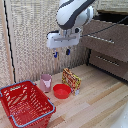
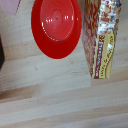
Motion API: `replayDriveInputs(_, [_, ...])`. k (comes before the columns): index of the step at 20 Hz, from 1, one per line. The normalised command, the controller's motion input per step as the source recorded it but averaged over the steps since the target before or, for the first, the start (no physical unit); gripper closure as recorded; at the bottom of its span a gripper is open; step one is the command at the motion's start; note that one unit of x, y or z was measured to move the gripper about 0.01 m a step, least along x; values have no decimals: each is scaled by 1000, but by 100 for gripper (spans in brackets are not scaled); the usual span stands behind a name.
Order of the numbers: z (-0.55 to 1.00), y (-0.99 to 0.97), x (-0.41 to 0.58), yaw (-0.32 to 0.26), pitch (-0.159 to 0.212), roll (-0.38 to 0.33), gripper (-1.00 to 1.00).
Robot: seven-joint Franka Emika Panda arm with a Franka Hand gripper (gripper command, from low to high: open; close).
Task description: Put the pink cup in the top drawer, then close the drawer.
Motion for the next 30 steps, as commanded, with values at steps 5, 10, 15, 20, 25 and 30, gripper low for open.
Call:
replayDriveInputs(5, [-181,326,453,-18,11,-52,-100])
replayDriveInputs(10, [-173,285,449,-12,16,-42,-100])
replayDriveInputs(15, [-196,235,401,-1,63,-66,-100])
replayDriveInputs(20, [-262,157,349,0,88,-105,-100])
replayDriveInputs(25, [-316,102,337,32,84,-121,-100])
replayDriveInputs(30, [-329,39,239,49,101,-111,-100])
